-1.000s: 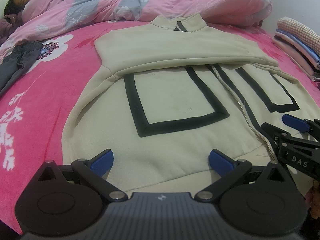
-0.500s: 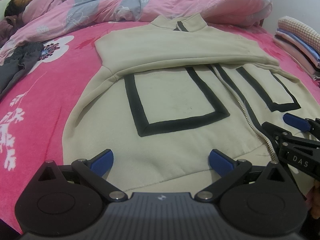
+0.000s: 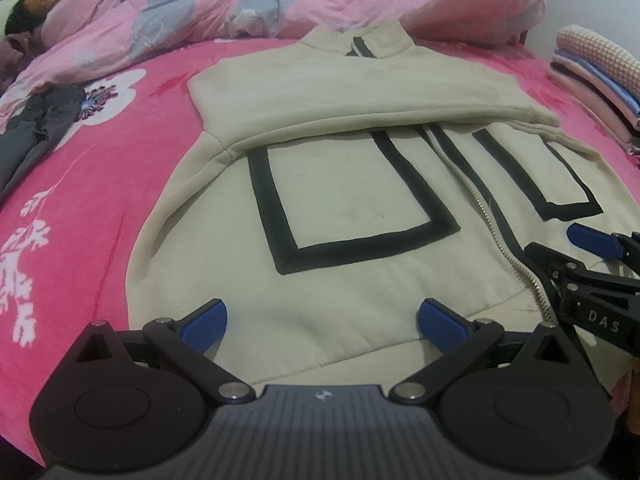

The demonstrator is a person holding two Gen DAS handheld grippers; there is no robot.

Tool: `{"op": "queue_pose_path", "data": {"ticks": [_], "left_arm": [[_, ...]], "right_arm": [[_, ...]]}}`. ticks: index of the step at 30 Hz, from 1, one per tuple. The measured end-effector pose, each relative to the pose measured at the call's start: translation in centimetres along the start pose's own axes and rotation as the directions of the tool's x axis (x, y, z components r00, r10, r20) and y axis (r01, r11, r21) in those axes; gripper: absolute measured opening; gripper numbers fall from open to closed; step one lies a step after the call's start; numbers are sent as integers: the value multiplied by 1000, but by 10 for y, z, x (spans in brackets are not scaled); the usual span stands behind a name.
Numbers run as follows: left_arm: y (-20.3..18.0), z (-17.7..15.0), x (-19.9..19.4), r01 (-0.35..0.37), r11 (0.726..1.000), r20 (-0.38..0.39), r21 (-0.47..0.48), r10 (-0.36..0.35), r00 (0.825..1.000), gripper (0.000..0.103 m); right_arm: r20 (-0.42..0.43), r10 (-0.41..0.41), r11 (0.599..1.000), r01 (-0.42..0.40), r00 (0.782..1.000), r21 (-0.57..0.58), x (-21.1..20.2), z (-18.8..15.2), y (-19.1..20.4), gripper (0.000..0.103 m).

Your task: Fold clothes

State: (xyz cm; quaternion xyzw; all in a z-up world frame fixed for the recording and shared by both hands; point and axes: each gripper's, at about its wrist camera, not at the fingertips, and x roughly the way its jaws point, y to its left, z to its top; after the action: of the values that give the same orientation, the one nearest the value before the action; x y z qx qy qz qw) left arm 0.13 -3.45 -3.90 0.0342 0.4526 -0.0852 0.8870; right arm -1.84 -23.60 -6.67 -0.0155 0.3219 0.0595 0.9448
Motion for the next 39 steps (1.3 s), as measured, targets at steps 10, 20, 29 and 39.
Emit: {"op": "queue_pose_path", "data": {"ticks": [10,20,29,39], "left_arm": [[17,47,-10,81,997,95,-2,-81,992,102],[49,131,48,107,994,220,-2,-104,970,96],[65,134,120,30,1000,212,-3,-28,977,103],[61,134,120,7,1000,215,10,-9,976,103]], "right_arm": [[-141,81,996,-84,987,-15,1,27,-9,64],[-19,23,997,-25,1000,-74,53,123,-34,64],[-28,-22,1000,22,999,-8,155,121,-80,76],[47,-44,995,48,998,-87,133,162,-58,74]]}}
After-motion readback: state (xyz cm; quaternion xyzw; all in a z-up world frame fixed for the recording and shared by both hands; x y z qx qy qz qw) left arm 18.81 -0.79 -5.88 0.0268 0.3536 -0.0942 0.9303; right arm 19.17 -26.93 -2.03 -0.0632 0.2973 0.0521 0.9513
